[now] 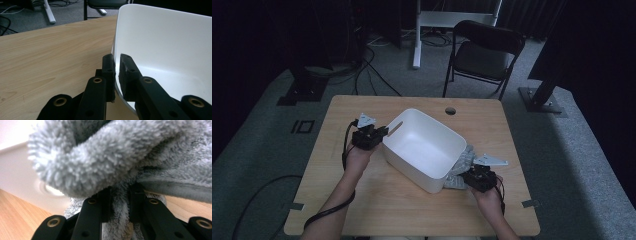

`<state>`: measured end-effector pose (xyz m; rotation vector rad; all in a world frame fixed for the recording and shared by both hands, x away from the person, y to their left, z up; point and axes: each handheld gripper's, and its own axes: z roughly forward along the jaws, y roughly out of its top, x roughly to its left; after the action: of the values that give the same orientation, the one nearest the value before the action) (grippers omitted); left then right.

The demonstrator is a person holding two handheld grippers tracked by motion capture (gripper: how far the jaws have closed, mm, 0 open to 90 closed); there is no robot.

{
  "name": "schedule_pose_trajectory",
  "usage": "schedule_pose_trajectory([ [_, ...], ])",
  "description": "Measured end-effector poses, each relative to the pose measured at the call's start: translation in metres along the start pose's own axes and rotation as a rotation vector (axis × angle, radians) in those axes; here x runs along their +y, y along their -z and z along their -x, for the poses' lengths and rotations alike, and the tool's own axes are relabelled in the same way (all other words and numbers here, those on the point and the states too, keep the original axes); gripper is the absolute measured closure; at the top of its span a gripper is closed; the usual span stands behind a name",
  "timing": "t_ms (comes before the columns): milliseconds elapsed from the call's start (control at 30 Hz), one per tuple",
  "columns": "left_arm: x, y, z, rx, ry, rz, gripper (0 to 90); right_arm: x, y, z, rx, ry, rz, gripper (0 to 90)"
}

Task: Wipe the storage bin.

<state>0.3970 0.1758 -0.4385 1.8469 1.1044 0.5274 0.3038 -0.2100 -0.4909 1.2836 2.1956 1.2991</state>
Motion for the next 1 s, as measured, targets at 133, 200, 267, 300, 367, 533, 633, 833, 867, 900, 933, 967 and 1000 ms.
schedule_pose_trajectory([
  [133, 0.000, 0.000, -0.001, -0.006, 0.005, 0.003, 83.0, -0.004, -0.003, 0.002, -0.007, -0.006, -0.020, 76.7],
  [200, 0.000, 0.000, -0.001, -0.003, -0.002, -0.001, 82.9, -0.007, -0.009, 0.003, -0.012, -0.012, -0.040, 76.7],
  [267, 0.000, 0.000, -0.001, -0.003, -0.001, -0.002, 82.9, -0.009, -0.014, 0.005, -0.015, -0.021, -0.053, 76.7],
  [300, 0.000, 0.000, -0.001, -0.002, -0.002, -0.002, 82.8, -0.010, -0.016, 0.006, -0.018, -0.024, -0.060, 76.7],
  [367, 0.000, 0.000, -0.001, 0.000, -0.002, -0.002, 82.8, -0.012, -0.021, 0.008, -0.024, -0.025, -0.082, 76.6],
  [533, -0.001, 0.000, -0.001, 0.007, 0.004, 0.008, 82.7, -0.020, -0.036, 0.014, -0.029, -0.043, -0.133, 76.6],
  [633, -0.001, -0.001, -0.001, 0.019, 0.002, 0.014, 82.6, -0.020, -0.037, 0.016, -0.021, -0.061, -0.146, 76.5],
  [833, -0.001, -0.001, -0.001, 0.027, 0.000, 0.014, 82.8, -0.011, -0.015, 0.015, -0.016, -0.053, -0.088, 76.6],
  [867, -0.001, -0.001, -0.001, 0.026, 0.000, 0.015, 82.9, -0.008, -0.007, 0.016, -0.010, -0.059, -0.067, 76.6],
  [900, -0.001, -0.001, -0.001, 0.028, -0.002, 0.013, 82.8, -0.005, 0.001, 0.015, -0.005, -0.063, -0.043, 76.5],
  [933, -0.001, -0.001, 0.000, 0.029, -0.003, 0.013, 82.9, -0.001, 0.010, 0.014, -0.005, -0.062, -0.010, 76.5],
  [967, -0.001, -0.001, 0.000, 0.028, -0.002, 0.012, 82.9, 0.003, 0.019, 0.012, -0.001, -0.057, 0.020, 76.5],
  [1000, -0.001, -0.001, 0.000, 0.031, -0.003, 0.012, 82.9, 0.007, 0.028, 0.008, 0.007, -0.050, 0.047, 76.5],
])
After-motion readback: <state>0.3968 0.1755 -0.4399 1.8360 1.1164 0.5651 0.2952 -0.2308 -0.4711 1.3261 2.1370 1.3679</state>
